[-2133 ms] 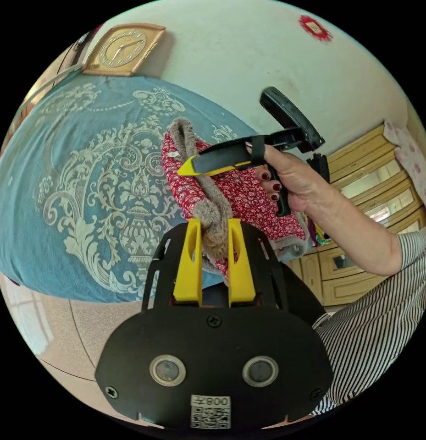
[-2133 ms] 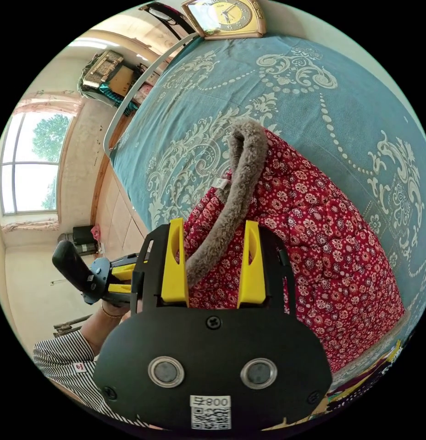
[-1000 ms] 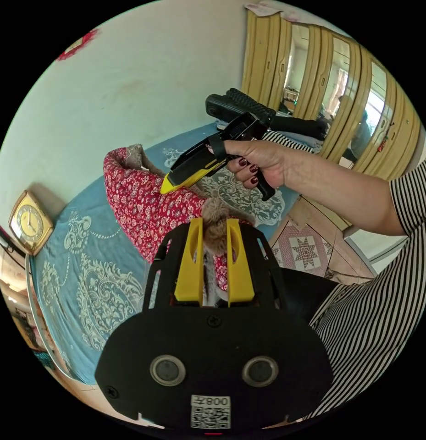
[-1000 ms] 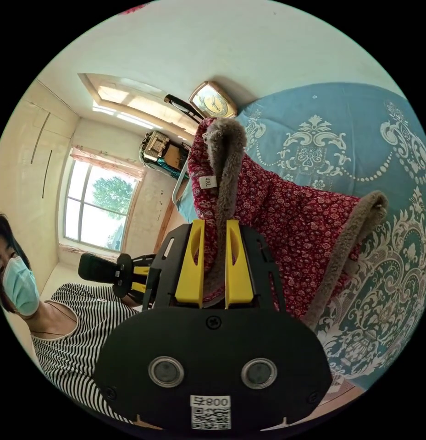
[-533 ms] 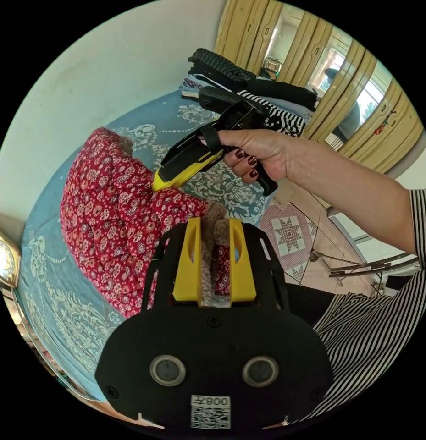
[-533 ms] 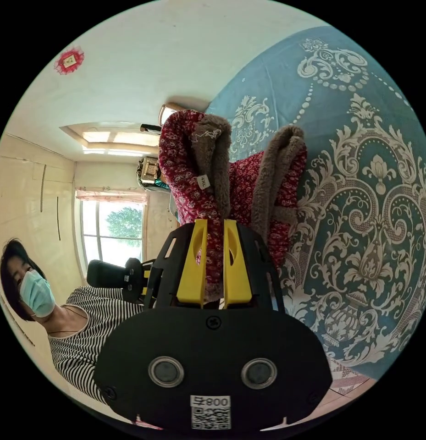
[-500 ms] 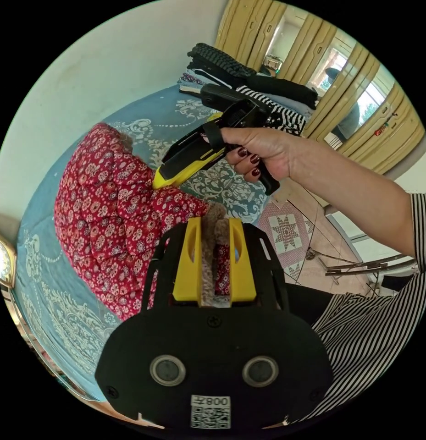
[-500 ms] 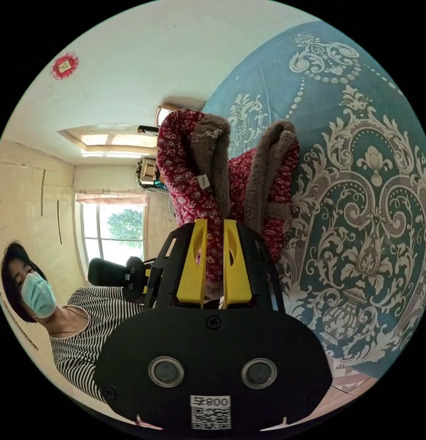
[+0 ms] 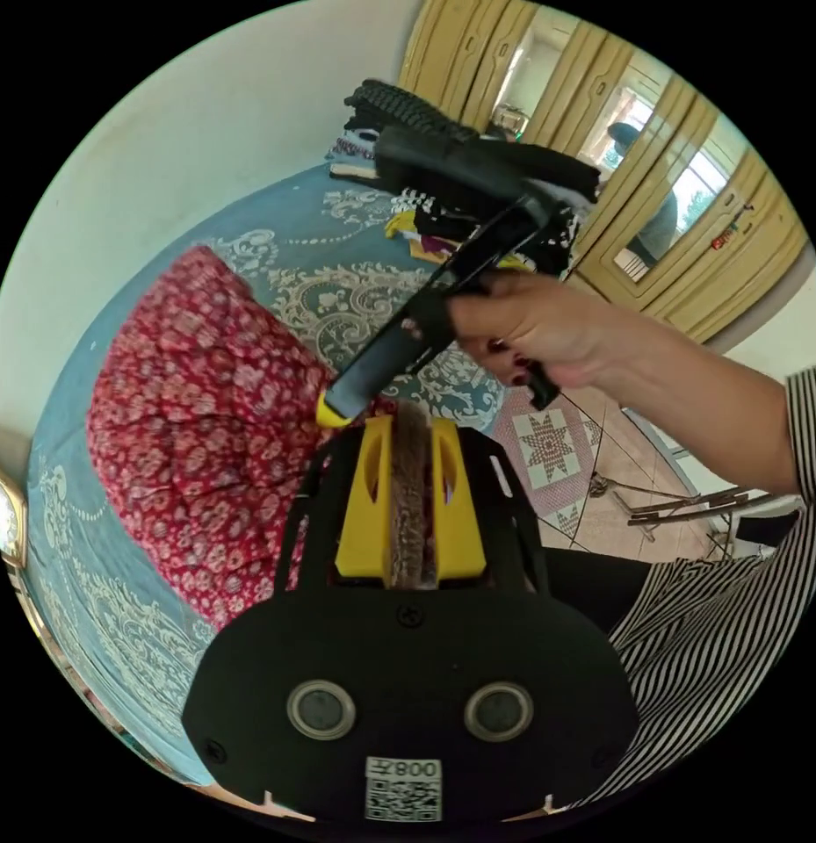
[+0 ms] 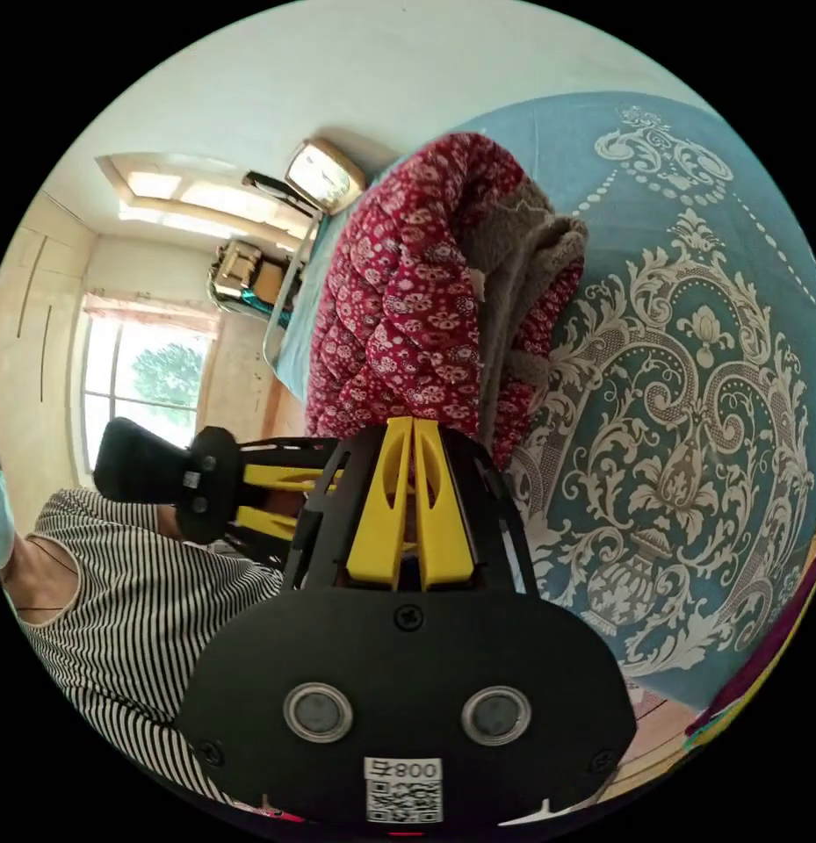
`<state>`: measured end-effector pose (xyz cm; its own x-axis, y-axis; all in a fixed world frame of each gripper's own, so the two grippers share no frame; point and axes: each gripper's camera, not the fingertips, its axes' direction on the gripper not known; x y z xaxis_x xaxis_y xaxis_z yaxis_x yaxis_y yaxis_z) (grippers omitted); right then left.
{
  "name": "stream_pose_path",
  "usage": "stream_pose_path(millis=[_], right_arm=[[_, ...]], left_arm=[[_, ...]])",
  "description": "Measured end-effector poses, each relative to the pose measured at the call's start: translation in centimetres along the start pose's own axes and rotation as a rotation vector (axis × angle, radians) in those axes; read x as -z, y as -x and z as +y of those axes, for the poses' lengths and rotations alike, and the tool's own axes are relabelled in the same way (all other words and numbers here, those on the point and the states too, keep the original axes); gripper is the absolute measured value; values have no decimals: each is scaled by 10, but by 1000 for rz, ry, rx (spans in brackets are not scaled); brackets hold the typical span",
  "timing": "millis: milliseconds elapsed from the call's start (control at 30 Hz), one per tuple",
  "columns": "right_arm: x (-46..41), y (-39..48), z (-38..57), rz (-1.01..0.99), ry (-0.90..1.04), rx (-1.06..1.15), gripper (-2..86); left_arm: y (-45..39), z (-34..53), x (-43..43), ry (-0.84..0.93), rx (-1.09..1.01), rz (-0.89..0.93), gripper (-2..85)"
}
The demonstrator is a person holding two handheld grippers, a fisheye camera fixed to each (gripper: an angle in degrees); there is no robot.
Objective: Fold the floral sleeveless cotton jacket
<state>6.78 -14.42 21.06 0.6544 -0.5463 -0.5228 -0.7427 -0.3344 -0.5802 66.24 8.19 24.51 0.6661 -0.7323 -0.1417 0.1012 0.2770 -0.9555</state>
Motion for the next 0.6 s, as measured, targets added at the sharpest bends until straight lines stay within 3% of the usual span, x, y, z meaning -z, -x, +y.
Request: stream_pose_path(millis=[67, 200, 333, 467, 600], right_arm=[[-7, -12, 4, -63, -29, -44, 0], [-9, -16, 17, -101, -55, -51, 0], [-12, -10, 23, -111, -60, -63, 0], [-15, 7, 27, -35, -70, -51, 0], [-18, 21, 27, -16, -69, -54, 0]], left_arm=[[1, 8, 44, -137, -24, -44, 21], [43, -2, 74, -181, 68, -248, 8], [119, -38, 37, -12, 173, -222, 4], [135, -50, -30, 171, 123, -241, 2], [131, -50, -39, 169, 116, -267, 2]])
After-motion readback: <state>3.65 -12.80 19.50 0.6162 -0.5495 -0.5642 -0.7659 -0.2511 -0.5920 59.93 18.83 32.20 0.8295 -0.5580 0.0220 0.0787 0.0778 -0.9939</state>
